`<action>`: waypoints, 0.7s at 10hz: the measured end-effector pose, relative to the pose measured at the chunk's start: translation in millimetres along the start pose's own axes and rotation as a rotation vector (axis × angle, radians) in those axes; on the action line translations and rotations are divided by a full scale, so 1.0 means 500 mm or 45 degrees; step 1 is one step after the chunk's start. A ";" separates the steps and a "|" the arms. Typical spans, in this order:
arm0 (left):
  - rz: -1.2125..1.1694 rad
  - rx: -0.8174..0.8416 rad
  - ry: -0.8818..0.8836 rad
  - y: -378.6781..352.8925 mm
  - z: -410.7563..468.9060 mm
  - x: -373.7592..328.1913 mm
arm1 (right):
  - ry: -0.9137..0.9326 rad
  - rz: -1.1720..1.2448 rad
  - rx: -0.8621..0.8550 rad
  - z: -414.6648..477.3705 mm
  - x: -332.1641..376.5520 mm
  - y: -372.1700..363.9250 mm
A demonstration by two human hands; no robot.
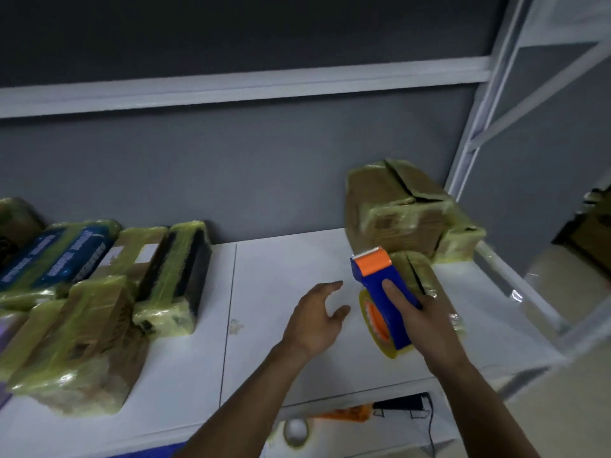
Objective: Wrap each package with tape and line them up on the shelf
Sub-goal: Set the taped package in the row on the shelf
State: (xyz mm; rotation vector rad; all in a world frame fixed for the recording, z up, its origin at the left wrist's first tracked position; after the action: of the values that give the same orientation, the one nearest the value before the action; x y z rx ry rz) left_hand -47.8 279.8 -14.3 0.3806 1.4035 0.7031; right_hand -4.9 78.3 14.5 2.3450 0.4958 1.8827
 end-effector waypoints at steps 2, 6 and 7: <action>-0.094 0.135 -0.033 -0.156 0.091 -0.111 | 0.096 -0.188 -0.162 0.038 0.010 0.191; -0.136 0.536 -0.033 -0.251 0.069 -0.076 | 0.004 -0.331 -0.116 0.094 -0.039 0.236; 0.049 0.480 -0.155 -0.176 0.044 -0.016 | 0.026 -0.409 -0.069 0.096 -0.028 0.211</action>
State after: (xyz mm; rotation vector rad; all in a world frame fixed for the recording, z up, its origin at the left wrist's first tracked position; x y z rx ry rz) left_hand -7.2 212.5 -60.5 0.7356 1.4139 0.4354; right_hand 59.0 -19.2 18.6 2.0666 0.7610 1.7489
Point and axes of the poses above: each hand's wrist, its own z-axis towards the middle knuckle, its own y-axis out of the back of the hand, x = y × z, the point moved 4 cm from there along z, towards the middle knuckle, and after that the axes turned 8 degrees about -y, right-handed, at the moved point
